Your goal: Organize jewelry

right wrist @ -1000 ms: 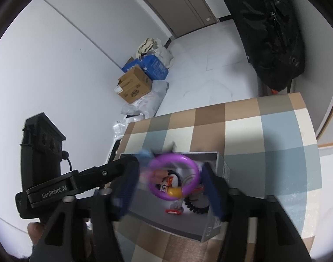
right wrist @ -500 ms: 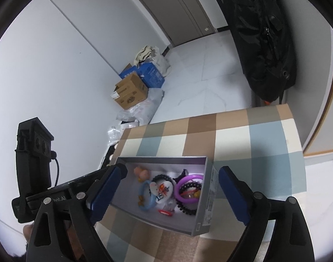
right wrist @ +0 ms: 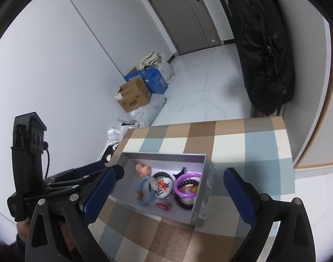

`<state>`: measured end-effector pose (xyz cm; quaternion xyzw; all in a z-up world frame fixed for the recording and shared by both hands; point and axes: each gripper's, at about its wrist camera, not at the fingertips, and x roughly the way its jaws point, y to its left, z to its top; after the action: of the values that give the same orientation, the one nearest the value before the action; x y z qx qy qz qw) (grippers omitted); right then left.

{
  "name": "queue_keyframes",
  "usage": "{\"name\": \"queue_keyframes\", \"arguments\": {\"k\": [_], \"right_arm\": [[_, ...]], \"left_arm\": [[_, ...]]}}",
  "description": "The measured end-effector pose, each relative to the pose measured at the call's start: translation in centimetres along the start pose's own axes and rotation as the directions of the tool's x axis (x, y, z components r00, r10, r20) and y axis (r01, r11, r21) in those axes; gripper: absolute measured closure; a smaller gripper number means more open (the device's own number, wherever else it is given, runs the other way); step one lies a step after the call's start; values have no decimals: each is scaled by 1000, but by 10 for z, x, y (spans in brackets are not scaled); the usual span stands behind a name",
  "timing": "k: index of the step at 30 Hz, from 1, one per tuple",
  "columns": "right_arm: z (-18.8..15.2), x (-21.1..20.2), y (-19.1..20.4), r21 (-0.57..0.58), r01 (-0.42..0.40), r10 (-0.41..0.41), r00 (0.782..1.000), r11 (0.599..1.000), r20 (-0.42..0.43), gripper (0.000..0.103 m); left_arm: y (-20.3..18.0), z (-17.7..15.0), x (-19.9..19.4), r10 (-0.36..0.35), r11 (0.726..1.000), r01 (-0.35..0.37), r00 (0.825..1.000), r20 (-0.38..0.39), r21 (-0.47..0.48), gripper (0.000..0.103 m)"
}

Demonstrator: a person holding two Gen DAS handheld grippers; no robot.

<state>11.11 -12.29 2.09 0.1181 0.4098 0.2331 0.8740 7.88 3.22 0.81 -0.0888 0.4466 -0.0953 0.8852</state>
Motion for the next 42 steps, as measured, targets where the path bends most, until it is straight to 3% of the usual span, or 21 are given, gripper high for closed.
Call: {"name": "queue_keyframes", "arguments": {"k": [12,19,42], "right_arm": [[-26,-33,10,-78,3,5,996,997,91,0],[-42,-50,17,-114,1,13,993,994,120,0],[-86,-58,10,-174,43,-12,984,984,178,0]], "left_arm": [[3,-21,-30,77,997,-77,993,94,-9,22],[7,-39,-47,117,993,-117,978,171,-14,22],[8,-72,-49,161,986,-166,954,253,0,22]]}}
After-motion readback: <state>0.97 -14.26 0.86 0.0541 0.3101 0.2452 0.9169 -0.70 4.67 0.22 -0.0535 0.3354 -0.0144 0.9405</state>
